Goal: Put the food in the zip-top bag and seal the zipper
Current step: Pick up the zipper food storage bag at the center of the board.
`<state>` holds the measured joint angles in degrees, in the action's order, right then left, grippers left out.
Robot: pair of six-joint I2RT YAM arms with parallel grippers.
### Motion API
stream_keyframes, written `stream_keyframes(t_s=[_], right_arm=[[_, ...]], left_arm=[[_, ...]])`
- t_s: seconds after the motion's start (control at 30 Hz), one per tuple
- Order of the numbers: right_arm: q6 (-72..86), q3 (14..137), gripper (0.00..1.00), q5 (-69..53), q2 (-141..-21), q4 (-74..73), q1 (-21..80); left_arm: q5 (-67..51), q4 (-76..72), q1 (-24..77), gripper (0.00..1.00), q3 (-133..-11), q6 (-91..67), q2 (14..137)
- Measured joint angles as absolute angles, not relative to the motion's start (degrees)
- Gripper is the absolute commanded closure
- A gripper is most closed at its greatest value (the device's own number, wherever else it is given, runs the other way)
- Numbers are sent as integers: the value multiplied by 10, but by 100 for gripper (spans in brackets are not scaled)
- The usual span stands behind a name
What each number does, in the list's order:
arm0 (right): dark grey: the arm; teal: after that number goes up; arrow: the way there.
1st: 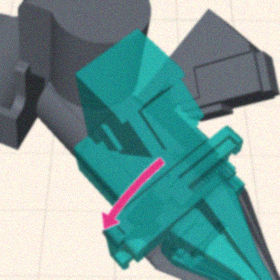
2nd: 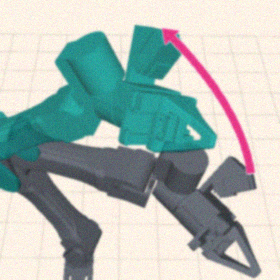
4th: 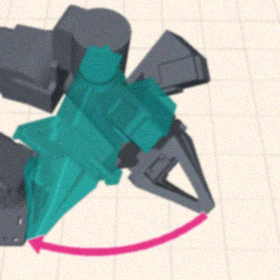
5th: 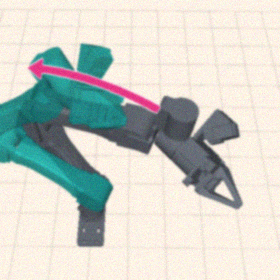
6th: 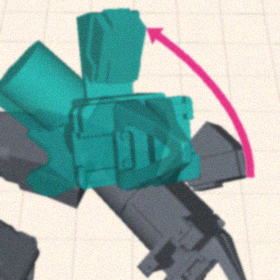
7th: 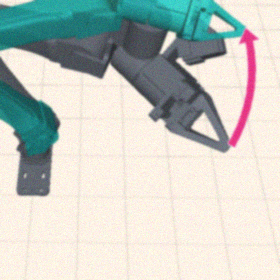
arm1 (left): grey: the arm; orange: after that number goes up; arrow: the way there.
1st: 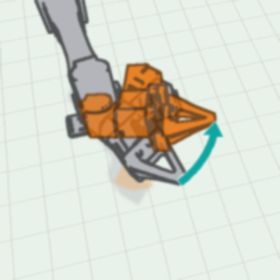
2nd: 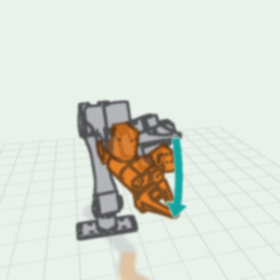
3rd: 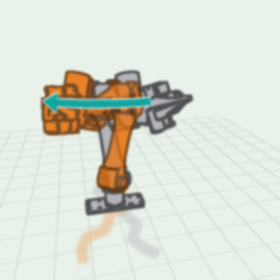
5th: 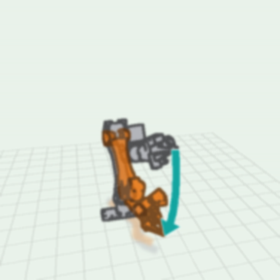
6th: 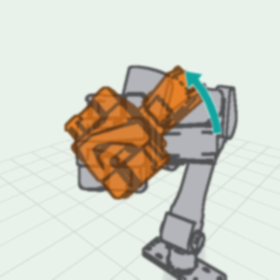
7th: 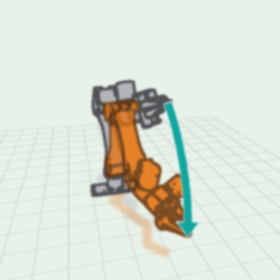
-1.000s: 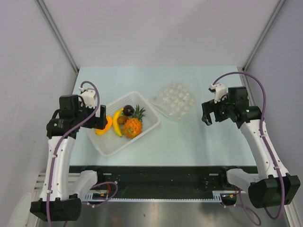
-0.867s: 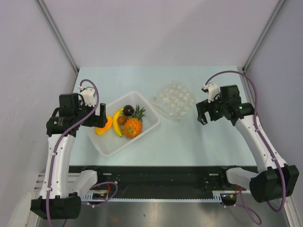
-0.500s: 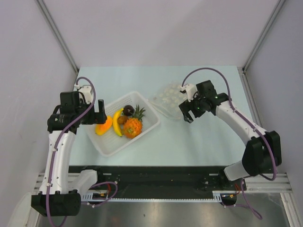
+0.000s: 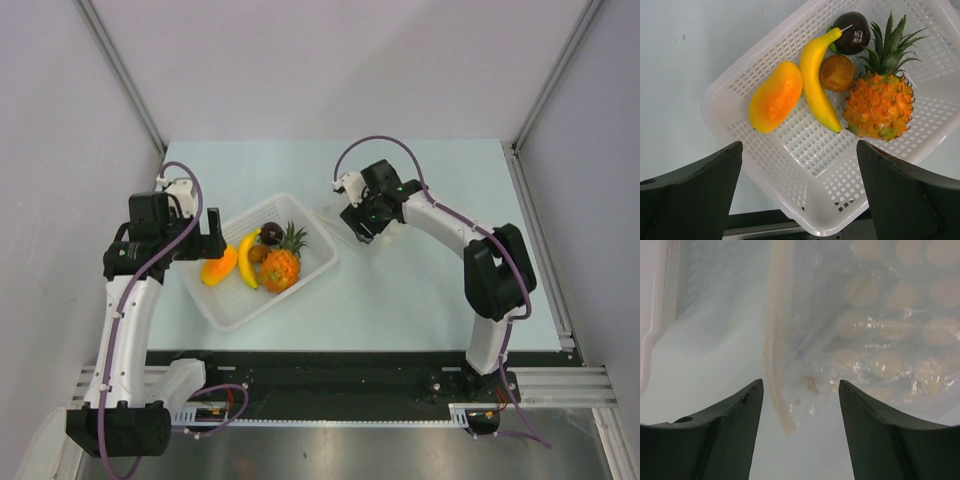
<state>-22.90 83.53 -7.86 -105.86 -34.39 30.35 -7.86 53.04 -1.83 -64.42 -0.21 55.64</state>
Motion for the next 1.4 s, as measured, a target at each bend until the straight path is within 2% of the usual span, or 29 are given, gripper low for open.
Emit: stream_keyframes(t_s=[0.17,0.37,0.47,0.57,0.6,0.87,1.0,1.23,1.4], right_arm=[[-240,899,34,-68,-1117,-340,331],[-256,939,44,-50,-1167,-331,354],[-265,962,58,-41,-1196,-325,358],[-276,969,80,-30,-1213,-322,358],[-279,970,99,-25,-1215,-322,358],[-282,972,100,0,-1212,-327,349],[-253,972,100,-27,-1171,-358,318],[-180,930,100,-87,-981,-404,209],[-137,868,100,-115,-855,-429,211]], left_arm=[[-79,528,-18,0,-642,-2,559],[-79,521,-18,0,-639,-2,559],[-79,517,-18,0,-634,-2,559],[-79,515,-18,0,-631,-2,559],[-79,515,-18,0,-630,-2,559],[-84,512,-18,0,-610,8,556],[-112,506,-18,0,-600,42,535],[-165,483,0,0,-592,97,521],[-171,461,58,2,-606,100,594]])
